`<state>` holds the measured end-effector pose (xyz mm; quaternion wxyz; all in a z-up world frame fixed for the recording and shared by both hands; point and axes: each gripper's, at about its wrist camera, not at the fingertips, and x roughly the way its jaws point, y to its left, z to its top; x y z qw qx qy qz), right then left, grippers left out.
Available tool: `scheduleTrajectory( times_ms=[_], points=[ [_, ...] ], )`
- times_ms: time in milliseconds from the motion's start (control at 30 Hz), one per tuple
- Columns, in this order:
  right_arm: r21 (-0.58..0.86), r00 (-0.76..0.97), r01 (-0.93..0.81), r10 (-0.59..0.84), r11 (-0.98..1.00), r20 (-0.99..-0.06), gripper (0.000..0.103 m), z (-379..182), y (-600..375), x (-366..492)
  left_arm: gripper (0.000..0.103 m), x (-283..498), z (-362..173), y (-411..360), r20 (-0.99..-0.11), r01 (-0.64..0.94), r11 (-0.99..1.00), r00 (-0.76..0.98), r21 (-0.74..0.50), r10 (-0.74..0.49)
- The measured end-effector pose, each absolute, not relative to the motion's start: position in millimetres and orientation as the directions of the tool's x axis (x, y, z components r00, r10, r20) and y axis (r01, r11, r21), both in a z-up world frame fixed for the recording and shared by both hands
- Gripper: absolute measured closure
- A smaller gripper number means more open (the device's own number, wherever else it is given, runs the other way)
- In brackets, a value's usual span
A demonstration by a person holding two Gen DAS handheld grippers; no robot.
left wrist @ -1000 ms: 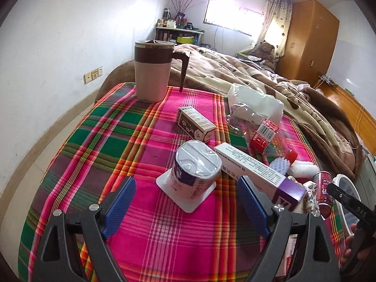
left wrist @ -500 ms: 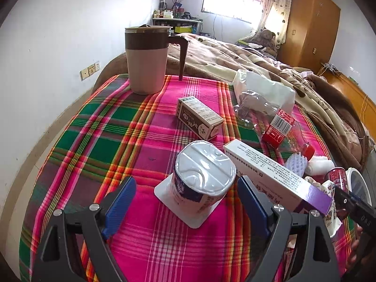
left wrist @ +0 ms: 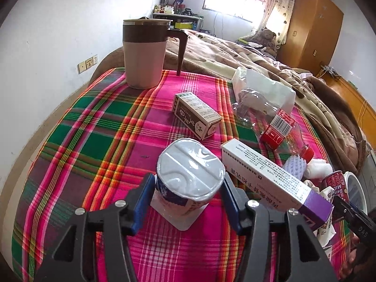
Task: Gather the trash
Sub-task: 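Grasp the red cartoon can with the right tool while the left tool approaches the white cup, then grasp the white plastic cup with the left tool while the right tool holds the can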
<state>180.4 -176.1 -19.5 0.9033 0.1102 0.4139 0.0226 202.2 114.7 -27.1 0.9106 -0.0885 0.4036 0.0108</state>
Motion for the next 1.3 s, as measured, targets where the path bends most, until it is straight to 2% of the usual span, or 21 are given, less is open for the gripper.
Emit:
scheduleTrajectory(
  times_ms=[700,1300],
  points=[
    [0.277,0.722,0.012,0.183,0.961,-0.667,0.048,-6,-181,160,0.045,169,1,103,-0.678,-0.06,0.985,0.732,-0.163,-0.068],
    [0.31,0.78,0.019,0.18,0.951,-0.599,0.048,19,-209,130,0.046,136,37,39,-0.616,0.091,0.982,0.768,-0.163,-0.174]
  ],
)
